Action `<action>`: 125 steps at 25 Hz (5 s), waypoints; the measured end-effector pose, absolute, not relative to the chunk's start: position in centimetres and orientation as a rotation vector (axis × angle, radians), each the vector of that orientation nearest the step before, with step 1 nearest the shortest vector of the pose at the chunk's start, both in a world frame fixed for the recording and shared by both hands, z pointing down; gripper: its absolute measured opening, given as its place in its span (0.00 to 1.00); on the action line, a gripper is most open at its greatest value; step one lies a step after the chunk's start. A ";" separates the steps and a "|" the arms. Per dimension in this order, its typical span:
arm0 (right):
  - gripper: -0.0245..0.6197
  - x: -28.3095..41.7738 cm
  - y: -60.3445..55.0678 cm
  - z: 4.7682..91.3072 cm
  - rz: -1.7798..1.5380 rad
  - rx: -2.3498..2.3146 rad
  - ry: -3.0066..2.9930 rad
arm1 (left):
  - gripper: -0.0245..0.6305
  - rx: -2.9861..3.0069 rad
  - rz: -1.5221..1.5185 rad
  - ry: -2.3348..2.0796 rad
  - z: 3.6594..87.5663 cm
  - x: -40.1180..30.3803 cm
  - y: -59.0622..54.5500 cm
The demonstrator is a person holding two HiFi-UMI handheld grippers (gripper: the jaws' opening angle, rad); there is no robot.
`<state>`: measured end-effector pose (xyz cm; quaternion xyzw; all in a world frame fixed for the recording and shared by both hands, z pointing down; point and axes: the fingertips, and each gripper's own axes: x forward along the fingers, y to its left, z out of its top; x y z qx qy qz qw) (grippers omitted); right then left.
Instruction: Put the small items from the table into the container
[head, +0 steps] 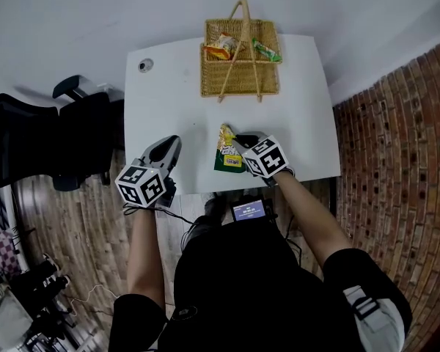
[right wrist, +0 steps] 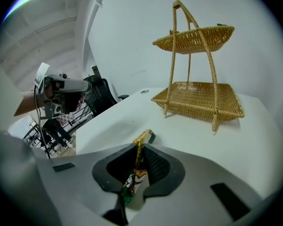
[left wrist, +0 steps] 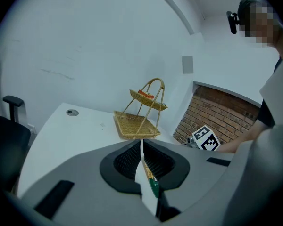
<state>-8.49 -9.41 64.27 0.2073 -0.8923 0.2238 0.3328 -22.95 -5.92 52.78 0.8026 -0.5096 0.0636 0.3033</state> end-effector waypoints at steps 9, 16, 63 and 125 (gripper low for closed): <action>0.11 -6.3 -11.6 60.5 0.594 0.646 -2.394 | 0.06 2.187 0.182 -1.307 52.1 -21.3 -7.4; 0.11 -3.6 -13.6 57.1 0.534 0.743 -2.423 | 0.06 2.240 0.185 -1.259 51.6 -18.8 -9.0; 0.11 4.8 -28.4 53.7 0.451 0.935 -2.425 | 0.06 2.257 0.221 -1.186 52.0 -13.0 -19.1; 0.33 -1.2 -34.5 59.3 0.477 1.002 -2.430 | 0.06 2.141 0.219 -1.224 54.7 -16.2 -18.4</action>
